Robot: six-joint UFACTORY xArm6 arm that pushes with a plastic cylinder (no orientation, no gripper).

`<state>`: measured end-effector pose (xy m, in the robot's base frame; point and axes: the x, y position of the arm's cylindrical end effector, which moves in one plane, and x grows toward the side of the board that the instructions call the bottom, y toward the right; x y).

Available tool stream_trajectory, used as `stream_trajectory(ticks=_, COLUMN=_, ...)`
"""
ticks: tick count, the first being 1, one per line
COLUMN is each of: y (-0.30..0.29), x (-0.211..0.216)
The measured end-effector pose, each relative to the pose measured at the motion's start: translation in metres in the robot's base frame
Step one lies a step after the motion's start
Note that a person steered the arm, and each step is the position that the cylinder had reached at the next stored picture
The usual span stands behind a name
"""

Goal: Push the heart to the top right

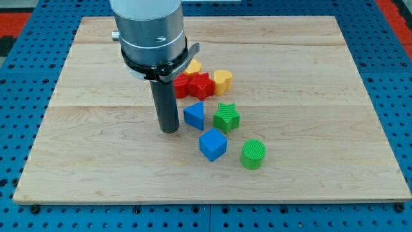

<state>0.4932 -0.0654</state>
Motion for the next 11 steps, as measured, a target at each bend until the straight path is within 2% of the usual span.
stream_trajectory(ticks=2, y=-0.007, x=0.002)
stream_trajectory(ticks=3, y=0.021, x=0.016)
stream_trajectory(ticks=5, y=0.029, x=0.008)
stream_trajectory(ticks=7, y=0.091, x=-0.075)
stream_trajectory(ticks=9, y=0.115, x=-0.163)
stream_trajectory(ticks=10, y=0.132, x=-0.168)
stream_trajectory(ticks=11, y=0.163, x=-0.15)
